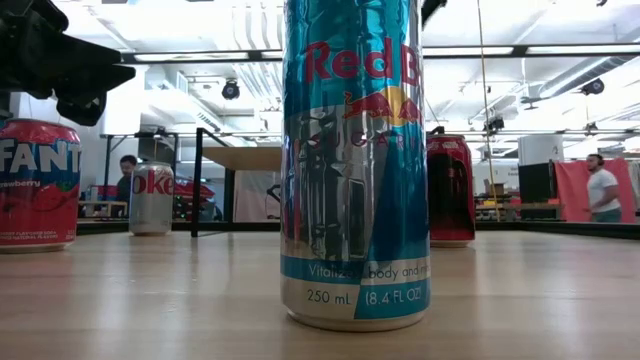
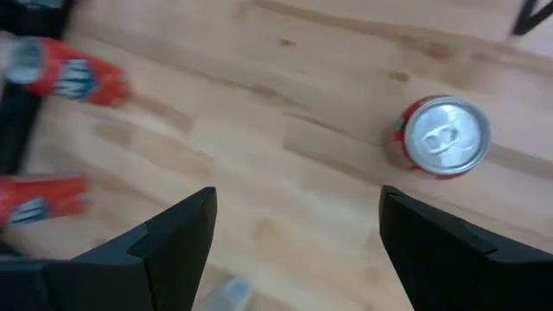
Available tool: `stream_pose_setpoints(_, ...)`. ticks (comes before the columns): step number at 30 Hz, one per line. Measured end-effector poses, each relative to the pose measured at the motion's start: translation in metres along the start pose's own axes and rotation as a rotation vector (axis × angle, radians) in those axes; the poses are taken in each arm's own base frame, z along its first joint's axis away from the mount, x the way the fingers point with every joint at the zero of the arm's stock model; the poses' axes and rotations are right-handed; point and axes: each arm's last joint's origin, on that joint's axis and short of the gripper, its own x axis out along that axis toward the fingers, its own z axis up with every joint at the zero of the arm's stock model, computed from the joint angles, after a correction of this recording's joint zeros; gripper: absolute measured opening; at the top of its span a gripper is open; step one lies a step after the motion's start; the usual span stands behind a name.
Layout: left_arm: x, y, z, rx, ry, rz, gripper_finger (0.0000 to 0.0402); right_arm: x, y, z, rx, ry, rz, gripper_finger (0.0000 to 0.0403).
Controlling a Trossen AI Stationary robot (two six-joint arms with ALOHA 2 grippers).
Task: Place canned beverage on shelf
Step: Move the red and silver soda can
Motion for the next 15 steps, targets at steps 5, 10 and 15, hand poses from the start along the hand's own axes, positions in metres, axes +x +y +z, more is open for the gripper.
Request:
stream_pose_setpoints(5,0.000,0.000,0.000,0.000,0.000,0.000,0.0118,-0.021,0.003,0.007,0.022,-0.005,0.073,0.0299)
stream_pose_setpoints(10,0.000,0.000,0.000,0.000,0.000,0.000,0.0118,-0.019,0.003,0.007,0.021,-0.005,0.067,0.0299)
stream_pose_setpoints(15,0.000,0.000,0.000,0.000,0.000,0.000,0.0118,-0.003,0.001,0.001,0.004,-0.002,0.017,0.0299)
